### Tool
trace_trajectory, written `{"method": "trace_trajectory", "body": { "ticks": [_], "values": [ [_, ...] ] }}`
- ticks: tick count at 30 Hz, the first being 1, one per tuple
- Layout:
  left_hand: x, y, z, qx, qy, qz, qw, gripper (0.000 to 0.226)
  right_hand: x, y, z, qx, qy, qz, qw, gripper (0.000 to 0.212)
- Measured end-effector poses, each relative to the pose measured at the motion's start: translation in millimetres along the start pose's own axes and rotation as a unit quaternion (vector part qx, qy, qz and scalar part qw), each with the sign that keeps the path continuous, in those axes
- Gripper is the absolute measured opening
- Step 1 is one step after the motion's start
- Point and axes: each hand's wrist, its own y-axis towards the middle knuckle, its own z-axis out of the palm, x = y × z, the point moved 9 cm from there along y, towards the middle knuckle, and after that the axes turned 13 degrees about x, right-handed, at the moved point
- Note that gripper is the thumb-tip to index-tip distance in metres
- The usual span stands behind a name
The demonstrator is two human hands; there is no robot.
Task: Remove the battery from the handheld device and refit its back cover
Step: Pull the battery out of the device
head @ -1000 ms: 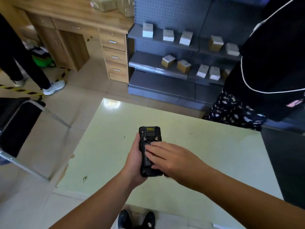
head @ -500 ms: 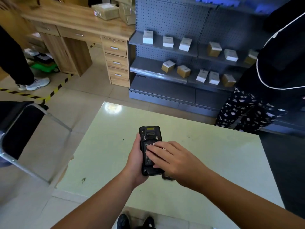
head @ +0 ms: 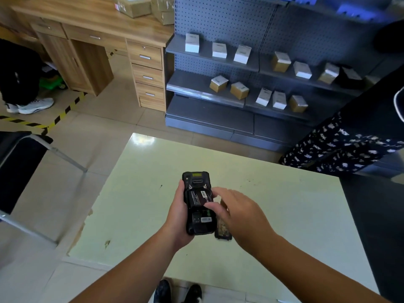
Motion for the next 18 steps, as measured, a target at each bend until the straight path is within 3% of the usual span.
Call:
{"method": "trace_trajectory", "body": {
  "ticks": [3, 5, 8, 10, 15, 18],
  "values": [
    [1, 4, -9, -0.001, 0.000, -0.007, 1.000, 0.073, -12, -2, 15, 0.019, 0.197, 0.106, 0.974, 0.027],
    [4, 9, -16, -0.006, 0.003, -0.014, 1.000, 0.075, -19, -4, 28, 0.021, 0.306, 0.192, 0.932, 0.014],
    [10, 16, -22, 0.001, 0.007, -0.035, 0.999, 0.082, -22, -9, 50, 0.048, 0.402, 0.298, 0.864, 0.019],
    [14, 22, -24, 0.009, 0.013, -0.047, 0.999, 0.084, -22, -8, 54, 0.052, 0.382, 0.328, 0.863, 0.025],
    [24, 40, -34, 0.008, 0.022, -0.063, 0.998, 0.075, -19, 15, 62, 0.133, 0.228, 0.334, 0.905, 0.059],
    [31, 50, -42, -0.003, 0.003, -0.071, 0.997, 0.067, -21, 26, 70, 0.183, 0.152, 0.330, 0.913, 0.057]
  ]
}}
